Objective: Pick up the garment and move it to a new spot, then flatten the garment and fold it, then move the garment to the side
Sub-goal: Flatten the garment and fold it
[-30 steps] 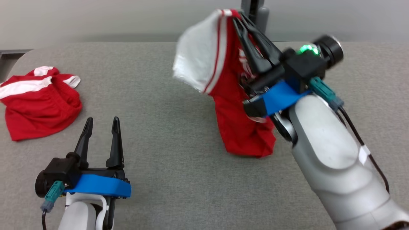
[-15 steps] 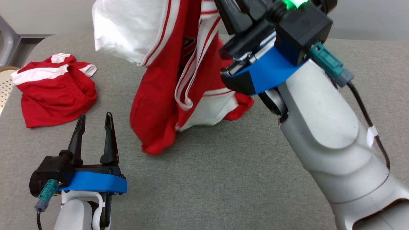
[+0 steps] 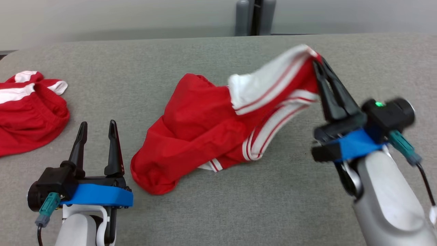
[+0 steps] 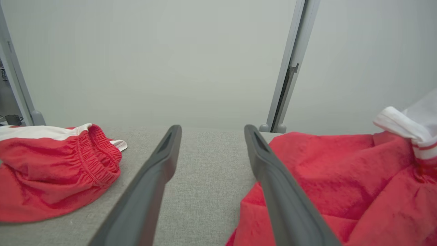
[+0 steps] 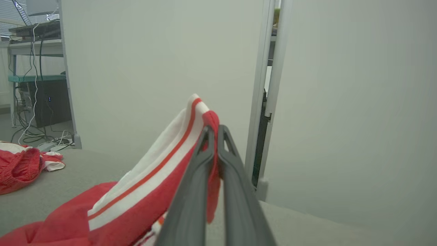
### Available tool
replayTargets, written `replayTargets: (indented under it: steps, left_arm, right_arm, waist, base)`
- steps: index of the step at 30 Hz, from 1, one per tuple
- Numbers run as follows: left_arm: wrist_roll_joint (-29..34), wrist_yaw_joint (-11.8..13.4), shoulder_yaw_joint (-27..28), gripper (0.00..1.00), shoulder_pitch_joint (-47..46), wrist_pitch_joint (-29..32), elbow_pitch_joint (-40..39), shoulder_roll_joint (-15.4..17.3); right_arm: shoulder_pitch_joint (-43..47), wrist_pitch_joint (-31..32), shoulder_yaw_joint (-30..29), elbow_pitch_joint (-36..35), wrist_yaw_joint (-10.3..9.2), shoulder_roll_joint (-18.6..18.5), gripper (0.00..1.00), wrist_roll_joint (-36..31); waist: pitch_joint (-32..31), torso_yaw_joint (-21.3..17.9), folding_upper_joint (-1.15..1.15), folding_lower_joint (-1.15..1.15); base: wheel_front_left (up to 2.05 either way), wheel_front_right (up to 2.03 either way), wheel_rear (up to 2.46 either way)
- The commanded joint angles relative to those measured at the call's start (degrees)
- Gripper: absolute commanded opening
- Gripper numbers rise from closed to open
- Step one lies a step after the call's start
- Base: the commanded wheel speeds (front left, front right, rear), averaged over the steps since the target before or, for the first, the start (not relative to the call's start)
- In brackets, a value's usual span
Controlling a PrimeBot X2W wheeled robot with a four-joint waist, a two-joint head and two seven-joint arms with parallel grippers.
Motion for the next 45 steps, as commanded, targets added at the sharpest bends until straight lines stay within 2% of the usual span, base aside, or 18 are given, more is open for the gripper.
replayTargets:
  steps: [1, 6, 11, 16, 17, 18, 19, 26, 33, 39, 45]
  left_arm:
    - [0.2, -0.3, 0.1, 1.00, 0.4, -0.2, -0.1, 0.2]
    - [0.4, -0.3, -0.4, 1.00, 0.1, -0.2, 0.0, 0.2]
    - [0.4, -0.4, -1.2, 1.00, 0.2, -0.2, 0.1, 0.2]
    - [0.4, -0.4, -1.5, 1.00, 0.8, -0.2, 0.2, 0.2]
    - [0.5, -0.4, -1.5, 1.00, 0.9, -0.2, 0.3, 0.2]
    - [0.5, -0.3, -1.6, 1.00, 1.1, -0.2, 0.4, 0.2]
    - [0.5, -0.3, -1.6, 1.00, 1.1, -0.2, 0.4, 0.2]
    - [0.4, -0.6, -2.1, 1.00, 1.9, -0.2, 1.0, 0.2]
    - [0.1, -0.6, -2.2, 1.00, 3.7, -0.2, 1.1, 0.2]
    - [0.2, -0.6, -2.2, 1.00, 4.9, -0.2, 1.3, 0.2]
    - [0.2, -0.5, -2.3, 1.00, 5.3, -0.2, 1.5, 0.2]
  right_arm:
    - [3.4, 0.0, -2.1, -0.6, -0.04, -0.7, 0.00, -0.3]
    - [12.9, 0.0, -11.2, -1.4, -0.04, -1.2, 0.00, -0.6]
    - [19.8, 0.0, -20.0, -1.1, -0.04, 0.6, 0.00, -0.9]
    - [23.3, 0.0, -23.6, -0.8, -0.04, 2.5, 0.00, -1.8]
    - [23.5, 0.0, -23.8, -0.8, -0.04, 2.8, 0.17, -2.0]
    - [23.7, 0.0, -24.2, -1.0, -0.04, 3.0, 0.92, -2.3]
    - [23.6, 0.0, -24.4, -1.3, -0.04, 3.3, 1.00, -2.3]
    - [22.3, 0.0, -24.3, -5.4, -0.03, 4.4, 1.00, -3.8]
    - [23.3, 0.0, -19.1, -9.2, -0.04, 5.0, 1.00, -3.8]
    - [25.2, 0.0, -13.8, -9.0, -0.03, 5.4, 1.00, -3.8]
    - [26.2, 0.0, -12.6, -8.3, -0.03, 5.7, 1.00, -3.4]
  waist:
    - [-0.1, -0.9, 0.00, 0.00]
    - [-0.1, -2.1, 0.00, 0.00]
    - [-0.2, -2.6, 0.00, 0.00]
    - [-0.8, -3.0, 0.00, 0.00]
    - [-1.1, -3.2, 0.00, 0.00]
    - [-1.3, -3.3, 0.00, 0.00]
    - [-1.5, -3.3, 0.00, 0.00]
    - [-3.6, -3.5, 0.00, 0.00]
    - [-5.5, -3.4, 0.00, 0.00]
    - [-6.6, -3.3, 0.00, 0.00]
    - [-6.9, -3.1, 0.00, 0.00]
  base:
    - [0.00, 0.00, 0.00]
    - [0.00, 0.00, 0.00]
    - [0.00, 0.00, 0.00]
    - [0.00, 0.00, 0.00]
    - [0.00, 0.00, 0.00]
    - [0.00, 0.00, 0.00]
    - [0.00, 0.00, 0.00]
    - [0.00, 0.00, 0.00]
    - [0.00, 0.00, 0.00]
    - [0.00, 0.00, 0.00]
    - [0.00, 0.00, 0.00]
